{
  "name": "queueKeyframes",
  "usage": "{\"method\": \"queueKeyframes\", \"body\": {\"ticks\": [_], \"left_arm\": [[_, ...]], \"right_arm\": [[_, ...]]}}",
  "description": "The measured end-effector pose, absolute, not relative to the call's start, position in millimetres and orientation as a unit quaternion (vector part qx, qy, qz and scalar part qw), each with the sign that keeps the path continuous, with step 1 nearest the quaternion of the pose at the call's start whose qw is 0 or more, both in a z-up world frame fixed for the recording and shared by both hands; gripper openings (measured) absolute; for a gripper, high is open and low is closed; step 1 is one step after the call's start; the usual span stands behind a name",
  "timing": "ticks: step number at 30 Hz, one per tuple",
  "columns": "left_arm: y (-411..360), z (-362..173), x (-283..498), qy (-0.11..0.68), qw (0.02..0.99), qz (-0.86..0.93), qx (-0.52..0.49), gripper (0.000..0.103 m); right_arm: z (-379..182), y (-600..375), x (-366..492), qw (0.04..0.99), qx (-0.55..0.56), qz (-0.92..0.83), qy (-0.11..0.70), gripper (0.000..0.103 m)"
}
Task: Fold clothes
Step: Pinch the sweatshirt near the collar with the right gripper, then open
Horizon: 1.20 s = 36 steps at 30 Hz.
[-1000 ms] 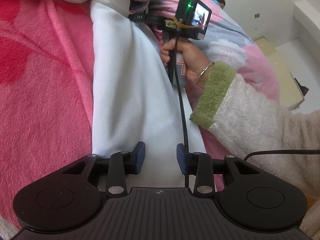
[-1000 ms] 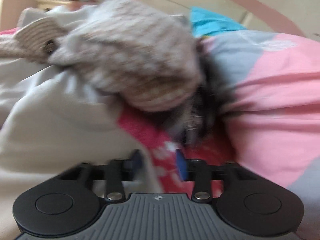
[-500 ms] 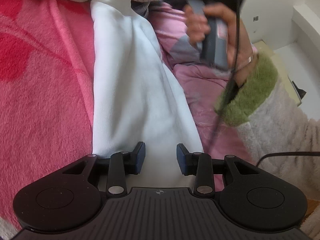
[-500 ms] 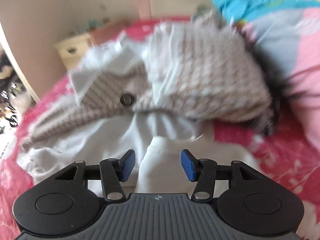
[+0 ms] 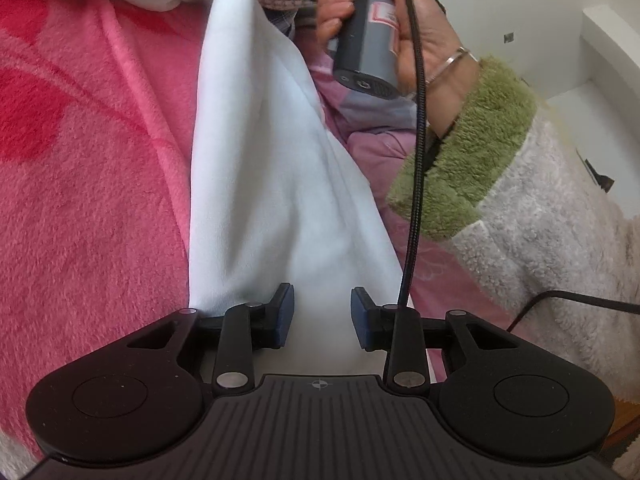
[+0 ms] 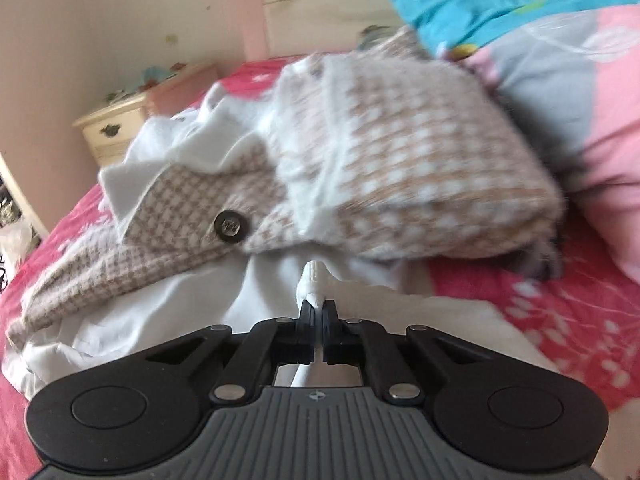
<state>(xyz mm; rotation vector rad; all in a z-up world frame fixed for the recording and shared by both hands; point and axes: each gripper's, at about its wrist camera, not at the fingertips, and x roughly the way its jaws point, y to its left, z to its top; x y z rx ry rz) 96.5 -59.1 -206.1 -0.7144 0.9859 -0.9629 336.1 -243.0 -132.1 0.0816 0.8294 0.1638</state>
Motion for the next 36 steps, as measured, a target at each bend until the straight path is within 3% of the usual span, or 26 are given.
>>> {"method": "queueKeyframes", "body": {"ticks": [3, 6, 13, 18, 20, 23, 28, 32, 36], "left_arm": [[-60.6, -205.5, 96.3, 0.446, 0.714, -0.434, -0.32, 0.031], [-61.8, -205.2, 95.6, 0.446, 0.715, -0.433, -0.32, 0.031], [-64.8, -202.4, 93.0, 0.444, 0.716, -0.433, -0.321, 0.032], [-65.4, -201.4, 94.1, 0.447, 0.712, -0.432, -0.327, 0.033], [-64.8, -202.8, 94.1, 0.449, 0.711, -0.43, -0.329, 0.033], [-56.8, -207.4, 94.1, 0.451, 0.713, -0.426, -0.326, 0.033], [-55.6, -197.5, 99.8, 0.461, 0.715, -0.41, -0.329, 0.033], [-56.8, -198.2, 100.7, 0.466, 0.717, -0.402, -0.328, 0.033], [-56.1, -199.0, 100.0, 0.467, 0.719, -0.395, -0.33, 0.032]], "right_arm": [[-145.6, -245.3, 352.4, 0.904, 0.045, 0.095, 0.413, 0.02], [-117.0, -275.9, 338.8, 0.92, 0.09, 0.087, 0.372, 0.032], [23.7, -378.8, 247.5, 0.955, 0.071, 0.094, 0.273, 0.032], [94.8, -399.6, 193.7, 0.944, 0.011, 0.125, 0.305, 0.032], [88.4, -393.6, 189.9, 0.935, -0.019, 0.119, 0.333, 0.032], [34.8, -386.0, 202.0, 0.909, -0.041, 0.111, 0.401, 0.032], [-92.0, -386.8, 241.6, 0.862, 0.001, 0.11, 0.495, 0.017], [-144.1, -415.4, 271.7, 0.866, 0.055, 0.043, 0.495, 0.009], [-133.6, -461.2, 279.6, 0.879, 0.139, -0.055, 0.454, 0.014]]}}
